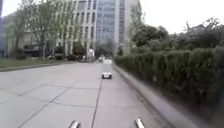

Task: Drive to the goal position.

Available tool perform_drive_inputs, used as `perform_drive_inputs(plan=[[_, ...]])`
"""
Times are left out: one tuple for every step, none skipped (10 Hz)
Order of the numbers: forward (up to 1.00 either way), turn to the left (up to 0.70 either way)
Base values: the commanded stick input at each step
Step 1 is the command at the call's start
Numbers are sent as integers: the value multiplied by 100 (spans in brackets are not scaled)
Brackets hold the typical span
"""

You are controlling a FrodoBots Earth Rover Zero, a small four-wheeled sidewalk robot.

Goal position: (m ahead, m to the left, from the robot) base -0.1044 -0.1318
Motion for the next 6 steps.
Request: perform_drive_inputs(plan=[[85,34],[61,49],[0,85],[0,32],[0,0],[0,0]])
